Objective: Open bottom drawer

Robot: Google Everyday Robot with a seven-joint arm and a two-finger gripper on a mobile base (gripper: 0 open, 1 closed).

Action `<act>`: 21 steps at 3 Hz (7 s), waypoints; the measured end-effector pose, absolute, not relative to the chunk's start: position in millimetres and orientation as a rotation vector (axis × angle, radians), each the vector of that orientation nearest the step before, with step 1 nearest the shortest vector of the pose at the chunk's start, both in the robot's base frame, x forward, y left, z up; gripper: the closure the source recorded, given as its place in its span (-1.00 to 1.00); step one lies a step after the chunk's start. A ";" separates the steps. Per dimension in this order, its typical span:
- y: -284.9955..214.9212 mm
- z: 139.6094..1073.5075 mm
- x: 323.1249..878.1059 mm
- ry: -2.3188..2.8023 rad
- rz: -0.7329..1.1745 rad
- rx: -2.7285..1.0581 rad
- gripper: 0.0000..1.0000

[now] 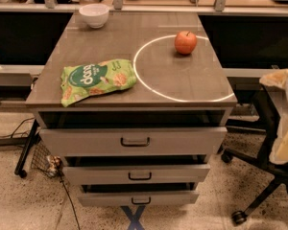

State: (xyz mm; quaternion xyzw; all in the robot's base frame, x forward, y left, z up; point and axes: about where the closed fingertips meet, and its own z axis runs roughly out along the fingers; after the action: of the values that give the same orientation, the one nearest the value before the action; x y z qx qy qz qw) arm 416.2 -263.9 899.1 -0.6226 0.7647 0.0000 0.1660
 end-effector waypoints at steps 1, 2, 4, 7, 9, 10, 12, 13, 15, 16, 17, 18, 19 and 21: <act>-272.5 837.9 397.2 2.153 0.107 -1.809 -1.00; -272.1 836.6 397.2 2.153 0.111 -1.809 -1.00; -281.4 753.3 388.5 2.120 0.189 -1.790 -1.00; -287.5 627.1 389.2 2.065 0.307 -1.808 -1.00; -277.4 567.5 382.2 2.047 0.399 -1.778 -1.00; -266.8 516.2 382.0 2.017 0.435 -1.789 -1.00; -255.3 428.5 381.0 1.966 0.478 -1.802 -1.00; -252.5 421.2 378.4 1.967 0.494 -1.798 -1.00; -237.0 401.2 379.1 1.911 0.527 -1.755 -1.00; -220.3 360.1 384.0 1.853 0.562 -1.743 -1.00; -210.1 333.9 388.4 1.817 0.584 -1.735 -1.00; -200.5 303.8 395.4 1.777 0.595 -1.722 -1.00; -191.9 271.2 403.7 1.749 0.587 -1.707 -1.00; -183.0 226.0 432.1 1.746 0.537 -1.673 -1.00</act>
Offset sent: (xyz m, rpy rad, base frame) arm -0.0116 -0.0080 -0.0432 0.0355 0.0334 0.0297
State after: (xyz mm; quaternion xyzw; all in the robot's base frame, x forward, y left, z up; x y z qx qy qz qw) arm 432.1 -183.0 226.0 -0.6383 0.6665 0.2048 0.3262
